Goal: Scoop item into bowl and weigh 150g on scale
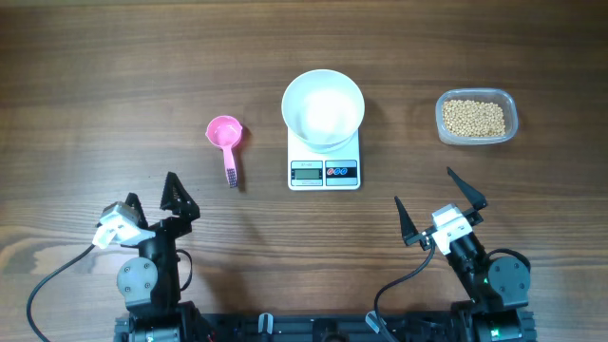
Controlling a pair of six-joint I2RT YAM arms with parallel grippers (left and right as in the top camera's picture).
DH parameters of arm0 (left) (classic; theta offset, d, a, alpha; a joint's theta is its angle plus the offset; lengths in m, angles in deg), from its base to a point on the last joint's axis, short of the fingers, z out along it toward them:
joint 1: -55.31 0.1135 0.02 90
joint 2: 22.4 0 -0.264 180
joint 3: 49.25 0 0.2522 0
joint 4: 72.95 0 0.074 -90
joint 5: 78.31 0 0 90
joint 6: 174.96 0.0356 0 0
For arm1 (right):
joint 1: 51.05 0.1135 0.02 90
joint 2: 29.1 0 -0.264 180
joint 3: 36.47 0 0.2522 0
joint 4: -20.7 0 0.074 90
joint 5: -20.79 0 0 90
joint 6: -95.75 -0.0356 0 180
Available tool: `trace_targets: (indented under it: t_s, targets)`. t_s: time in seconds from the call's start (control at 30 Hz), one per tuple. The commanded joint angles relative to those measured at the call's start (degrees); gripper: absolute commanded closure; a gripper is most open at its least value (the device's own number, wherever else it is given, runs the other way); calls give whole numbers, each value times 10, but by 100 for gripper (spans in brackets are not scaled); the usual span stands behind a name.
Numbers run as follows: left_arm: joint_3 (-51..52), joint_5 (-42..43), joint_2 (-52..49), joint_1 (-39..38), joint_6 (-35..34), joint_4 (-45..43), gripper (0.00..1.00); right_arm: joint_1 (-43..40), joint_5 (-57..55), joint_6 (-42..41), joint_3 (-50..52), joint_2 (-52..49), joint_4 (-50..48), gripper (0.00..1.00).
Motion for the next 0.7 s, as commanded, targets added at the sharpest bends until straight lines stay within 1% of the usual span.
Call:
trace_targets:
  t_s: [0.0, 0.67]
  targets:
    - [4, -8, -1, -2, 11, -2, 0, 2, -6, 5, 1, 3, -2, 0]
    - [4, -8, -1, -2, 11, -2, 0, 2, -6, 5, 1, 3, -2, 0]
